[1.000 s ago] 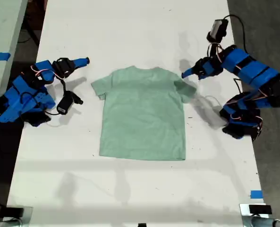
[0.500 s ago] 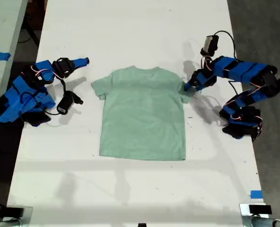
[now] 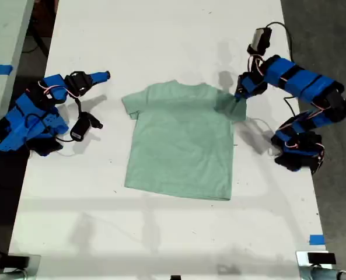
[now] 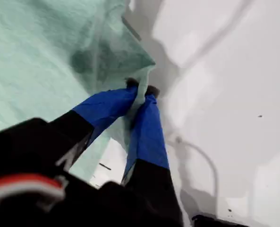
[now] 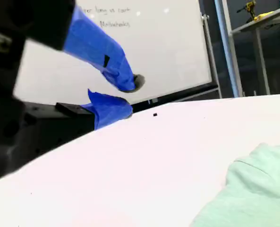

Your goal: Fold t shirt

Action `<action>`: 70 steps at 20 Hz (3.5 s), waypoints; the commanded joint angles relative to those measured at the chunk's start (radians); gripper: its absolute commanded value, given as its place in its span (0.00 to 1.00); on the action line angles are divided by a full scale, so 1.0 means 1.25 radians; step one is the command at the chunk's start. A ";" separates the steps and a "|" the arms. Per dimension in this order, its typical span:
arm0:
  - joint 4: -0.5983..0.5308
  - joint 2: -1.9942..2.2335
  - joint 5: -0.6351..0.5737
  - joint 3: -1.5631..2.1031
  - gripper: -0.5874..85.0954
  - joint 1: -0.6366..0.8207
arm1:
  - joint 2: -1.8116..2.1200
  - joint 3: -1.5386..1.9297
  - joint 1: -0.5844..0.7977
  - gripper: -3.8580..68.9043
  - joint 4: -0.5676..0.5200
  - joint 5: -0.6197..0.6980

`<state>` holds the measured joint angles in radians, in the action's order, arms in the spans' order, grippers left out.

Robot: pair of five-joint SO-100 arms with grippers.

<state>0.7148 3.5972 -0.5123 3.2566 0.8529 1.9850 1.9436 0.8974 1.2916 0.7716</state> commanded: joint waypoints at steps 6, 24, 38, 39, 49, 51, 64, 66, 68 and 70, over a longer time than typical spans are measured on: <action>0.001 0.009 0.004 0.034 0.06 0.002 | -0.403 -0.558 -0.364 0.06 0.047 -0.096; 0.004 0.009 0.004 0.034 0.06 0.006 | 0.110 -0.288 -0.395 0.06 0.195 -0.134; -0.010 0.009 -0.028 0.034 0.00 0.097 | 1.217 0.885 -0.260 0.07 0.016 -0.021; -0.007 0.009 -0.023 0.034 0.00 0.088 | 1.217 0.885 -0.261 0.07 0.036 -0.048; 0.000 0.009 -0.010 0.034 0.00 0.093 | 1.217 0.884 -0.260 0.07 0.069 -0.118; 0.000 0.009 -0.010 0.034 0.01 0.091 | 1.217 0.884 -0.260 0.07 0.070 -0.121; 0.002 0.009 -0.006 0.034 0.00 0.092 | 1.217 0.884 -0.260 0.07 0.072 -0.124; 0.002 0.009 -0.005 0.034 0.00 0.092 | 1.217 0.884 -0.260 0.07 0.072 -0.125; 0.002 0.009 -0.005 0.034 0.00 0.092 | 1.217 0.884 -0.260 0.07 0.072 -0.125; 0.002 0.009 -0.005 0.034 0.00 0.092 | 1.217 0.884 -0.260 0.07 0.072 -0.125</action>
<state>0.7133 3.5972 -0.5369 3.2566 0.9725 3.4944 3.0281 0.5630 1.3744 0.6228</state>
